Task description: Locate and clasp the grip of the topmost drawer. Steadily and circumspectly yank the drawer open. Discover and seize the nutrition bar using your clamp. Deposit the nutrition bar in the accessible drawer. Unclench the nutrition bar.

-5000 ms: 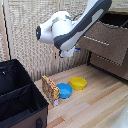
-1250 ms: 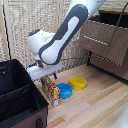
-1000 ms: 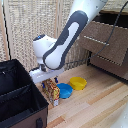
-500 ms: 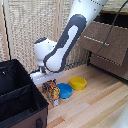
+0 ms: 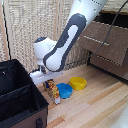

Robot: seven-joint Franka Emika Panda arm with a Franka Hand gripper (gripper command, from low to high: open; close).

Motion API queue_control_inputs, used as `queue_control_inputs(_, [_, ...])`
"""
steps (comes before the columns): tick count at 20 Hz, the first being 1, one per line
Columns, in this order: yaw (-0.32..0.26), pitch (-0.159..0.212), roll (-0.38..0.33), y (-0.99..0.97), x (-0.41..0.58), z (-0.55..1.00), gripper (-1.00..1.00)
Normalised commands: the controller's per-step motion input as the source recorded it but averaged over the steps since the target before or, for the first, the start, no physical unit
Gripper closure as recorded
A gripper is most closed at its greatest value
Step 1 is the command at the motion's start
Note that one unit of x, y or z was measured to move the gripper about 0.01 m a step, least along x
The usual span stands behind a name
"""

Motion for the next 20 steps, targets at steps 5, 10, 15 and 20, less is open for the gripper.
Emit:
queue_control_inputs(5, [-0.086, 0.000, -0.005, 0.02, 0.603, 0.84, 1.00])
queue_control_inputs(10, [-0.133, 0.032, -0.080, 0.21, 0.599, 1.00, 1.00])
queue_control_inputs(15, [-0.175, 0.059, -0.058, 0.12, 0.490, 1.00, 1.00])
queue_control_inputs(20, [-0.197, 0.065, -0.025, 0.10, 0.409, 0.98, 1.00])
